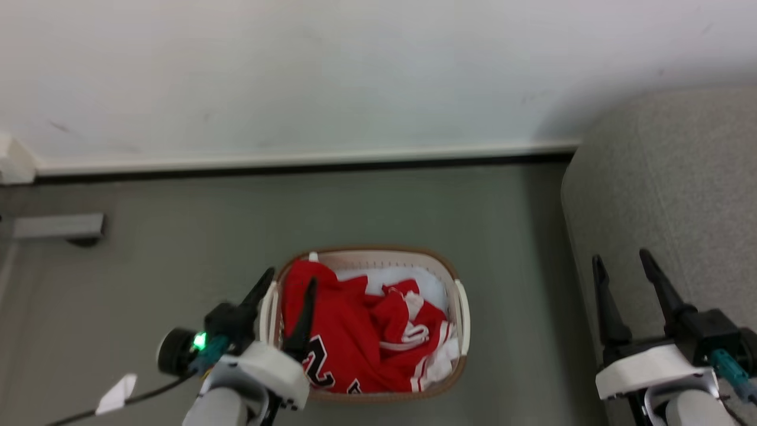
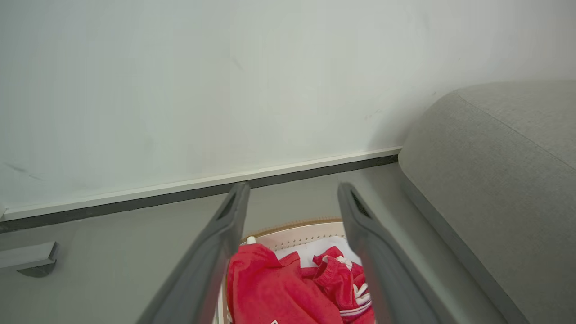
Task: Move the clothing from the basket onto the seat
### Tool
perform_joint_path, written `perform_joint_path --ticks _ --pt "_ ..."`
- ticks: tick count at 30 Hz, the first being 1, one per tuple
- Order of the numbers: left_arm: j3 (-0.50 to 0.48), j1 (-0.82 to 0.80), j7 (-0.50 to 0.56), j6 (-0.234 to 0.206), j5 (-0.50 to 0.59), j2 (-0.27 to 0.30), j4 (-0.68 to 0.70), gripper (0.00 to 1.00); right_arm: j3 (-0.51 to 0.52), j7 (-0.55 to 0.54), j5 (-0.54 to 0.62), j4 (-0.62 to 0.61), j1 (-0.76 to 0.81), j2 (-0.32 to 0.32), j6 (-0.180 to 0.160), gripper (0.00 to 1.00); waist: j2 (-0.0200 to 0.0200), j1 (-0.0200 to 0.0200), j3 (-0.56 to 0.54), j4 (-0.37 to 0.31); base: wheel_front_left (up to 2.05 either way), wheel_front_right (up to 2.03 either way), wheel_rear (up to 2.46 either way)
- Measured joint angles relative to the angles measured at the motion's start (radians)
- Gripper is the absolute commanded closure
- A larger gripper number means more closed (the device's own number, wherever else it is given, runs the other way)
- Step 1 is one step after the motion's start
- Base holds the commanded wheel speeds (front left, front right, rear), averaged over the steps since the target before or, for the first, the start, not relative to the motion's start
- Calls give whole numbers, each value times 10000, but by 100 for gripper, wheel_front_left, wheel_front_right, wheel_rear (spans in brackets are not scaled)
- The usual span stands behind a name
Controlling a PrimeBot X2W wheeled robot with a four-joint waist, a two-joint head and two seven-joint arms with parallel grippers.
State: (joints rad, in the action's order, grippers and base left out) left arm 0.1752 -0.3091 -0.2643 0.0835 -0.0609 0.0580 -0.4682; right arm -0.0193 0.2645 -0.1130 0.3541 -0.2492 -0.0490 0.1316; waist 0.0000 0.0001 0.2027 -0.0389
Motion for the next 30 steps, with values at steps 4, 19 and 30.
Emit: perform_joint_path --ticks 4,19,30 --pt "543 -1095 0 105 73 -59 -968 0 -117 2 -21 -334 -491 2 0 0 0 1 941 -86 0 0 0" --pt "2437 -4768 1174 -155 67 -109 -4865 0 -522 2 -408 -1333 -1633 -4 0 0 0 2 4032 -769 0 0 0" --pt "2637 -6345 1595 -1358 466 247 -6773 0 -761 2 -717 -1877 -1817 -4 0 0 0 1 5359 -1387 0 0 0"
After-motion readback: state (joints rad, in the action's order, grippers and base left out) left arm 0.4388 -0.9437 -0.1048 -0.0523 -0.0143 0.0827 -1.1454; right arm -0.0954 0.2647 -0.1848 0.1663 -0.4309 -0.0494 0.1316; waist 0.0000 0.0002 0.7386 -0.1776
